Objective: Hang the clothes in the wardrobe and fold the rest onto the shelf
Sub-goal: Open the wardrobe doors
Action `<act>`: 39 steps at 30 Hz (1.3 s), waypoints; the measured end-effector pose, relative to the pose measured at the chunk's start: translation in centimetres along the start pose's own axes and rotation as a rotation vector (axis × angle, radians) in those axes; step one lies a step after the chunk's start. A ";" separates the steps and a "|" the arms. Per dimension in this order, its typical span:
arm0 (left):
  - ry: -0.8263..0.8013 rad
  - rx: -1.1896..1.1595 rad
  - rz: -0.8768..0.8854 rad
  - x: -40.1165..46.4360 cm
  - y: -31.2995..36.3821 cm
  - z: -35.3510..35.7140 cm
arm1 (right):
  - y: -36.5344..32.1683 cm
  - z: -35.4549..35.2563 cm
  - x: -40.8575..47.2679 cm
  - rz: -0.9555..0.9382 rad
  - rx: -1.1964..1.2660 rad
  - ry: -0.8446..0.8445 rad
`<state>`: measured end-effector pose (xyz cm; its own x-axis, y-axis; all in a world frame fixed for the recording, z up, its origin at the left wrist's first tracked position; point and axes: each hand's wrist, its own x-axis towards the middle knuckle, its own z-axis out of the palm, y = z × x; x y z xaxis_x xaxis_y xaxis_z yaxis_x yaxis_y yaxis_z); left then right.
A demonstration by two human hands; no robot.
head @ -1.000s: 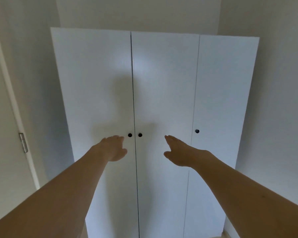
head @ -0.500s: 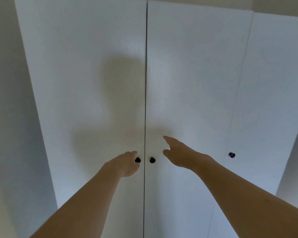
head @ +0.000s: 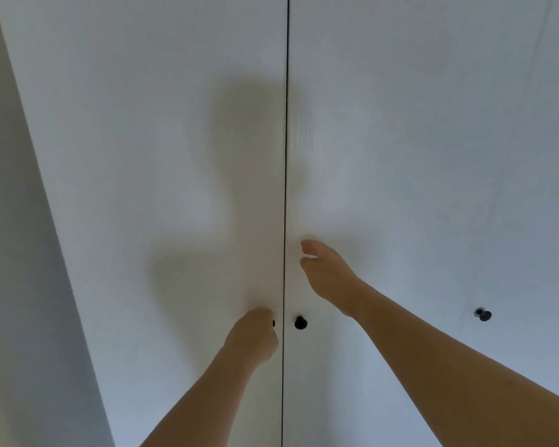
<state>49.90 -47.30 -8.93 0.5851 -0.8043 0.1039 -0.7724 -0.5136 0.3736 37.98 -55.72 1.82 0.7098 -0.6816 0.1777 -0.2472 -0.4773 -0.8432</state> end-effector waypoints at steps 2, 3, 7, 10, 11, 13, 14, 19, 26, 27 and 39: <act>0.033 0.013 -0.004 -0.1 -0.2 0.0 | 0.0 -0.1 0.1 0.017 0.062 0.016; 0.047 0.026 0.000 -0.2 -0.2 0.0 | -0.1 -0.1 0.1 0.027 0.092 0.021; 0.148 0.066 0.032 -2.2 -0.1 0.3 | -0.8 0.1 -1.2 0.020 0.146 -0.010; 0.258 0.103 0.054 -5.5 0.4 0.6 | -2.1 0.7 -3.0 -0.030 0.127 -0.034; 0.304 0.114 0.059 -6.8 0.6 0.6 | -2.5 1.0 -3.5 -0.050 0.129 -0.035; 0.384 0.137 0.048 -9.4 0.7 0.8 | -3.2 1.5 -5.0 -0.074 0.145 -0.056; 0.413 0.149 0.033 -10.8 0.5 1.0 | -3.6 1.7 -5.8 -0.093 0.146 -0.085; 0.509 0.227 -0.100 -17.1 -0.2 0.5 | -5.4 2.3 -10.3 -0.268 0.070 -0.195; 0.582 0.338 -0.272 -25.7 -2.5 -0.3 | -8.7 6.7 -17.0 -0.391 0.158 -0.221; 0.592 0.334 -0.295 -26.8 -3.2 -0.3 | -9.5 7.5 -17.8 -0.423 0.107 -0.210; 0.636 -0.012 -0.463 -37.0 -14.8 -6.4 | -20.1 18.6 -21.8 -0.984 -0.683 -0.148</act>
<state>41.31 -8.00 -12.42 0.8785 -0.1822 0.4416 -0.4151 -0.7485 0.5172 39.77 -20.96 5.45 0.8479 0.1870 0.4961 0.1754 -0.9820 0.0704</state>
